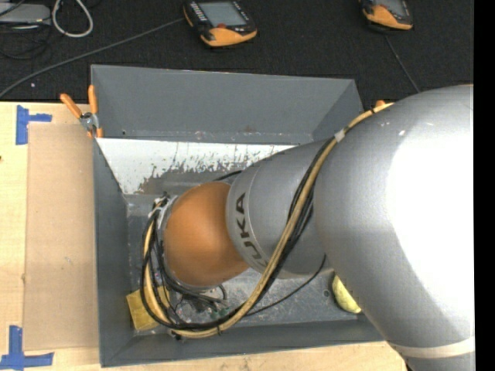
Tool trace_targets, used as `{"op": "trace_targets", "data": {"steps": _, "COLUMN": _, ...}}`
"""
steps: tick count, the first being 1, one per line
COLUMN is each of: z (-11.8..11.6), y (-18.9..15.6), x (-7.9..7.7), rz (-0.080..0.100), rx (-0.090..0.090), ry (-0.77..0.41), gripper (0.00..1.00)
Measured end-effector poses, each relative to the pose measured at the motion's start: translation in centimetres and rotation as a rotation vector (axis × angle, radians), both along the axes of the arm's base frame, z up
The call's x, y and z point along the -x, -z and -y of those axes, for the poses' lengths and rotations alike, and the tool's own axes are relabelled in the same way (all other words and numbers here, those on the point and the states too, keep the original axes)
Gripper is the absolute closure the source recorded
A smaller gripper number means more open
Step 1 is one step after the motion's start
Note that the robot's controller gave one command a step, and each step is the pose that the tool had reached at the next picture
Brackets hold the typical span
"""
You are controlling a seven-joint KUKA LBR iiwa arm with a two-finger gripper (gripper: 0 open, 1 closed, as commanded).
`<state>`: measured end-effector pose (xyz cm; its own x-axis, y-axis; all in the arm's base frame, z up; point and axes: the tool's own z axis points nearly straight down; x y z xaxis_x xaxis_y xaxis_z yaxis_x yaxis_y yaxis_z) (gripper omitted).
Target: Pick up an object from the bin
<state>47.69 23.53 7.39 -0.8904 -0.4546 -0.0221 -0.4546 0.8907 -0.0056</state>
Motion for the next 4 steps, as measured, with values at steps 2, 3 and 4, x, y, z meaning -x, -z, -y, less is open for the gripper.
{"op": "trace_targets", "data": {"steps": 2, "z": 0.8, "y": 0.5, "x": -3.2, "rz": -0.007, "rx": 0.005, "ry": -0.185, "gripper": 0.00}}
{"op": "trace_targets", "data": {"steps": 3, "z": -0.1, "y": 0.5, "x": -2.5, "rz": -0.009, "rx": 0.001, "ry": 0.019, "gripper": 0.00}}
{"op": "trace_targets", "data": {"steps": 4, "z": -0.7, "y": 0.4, "x": -5.7, "rz": -0.008, "rx": 0.008, "ry": -0.382, "gripper": 0.00}}
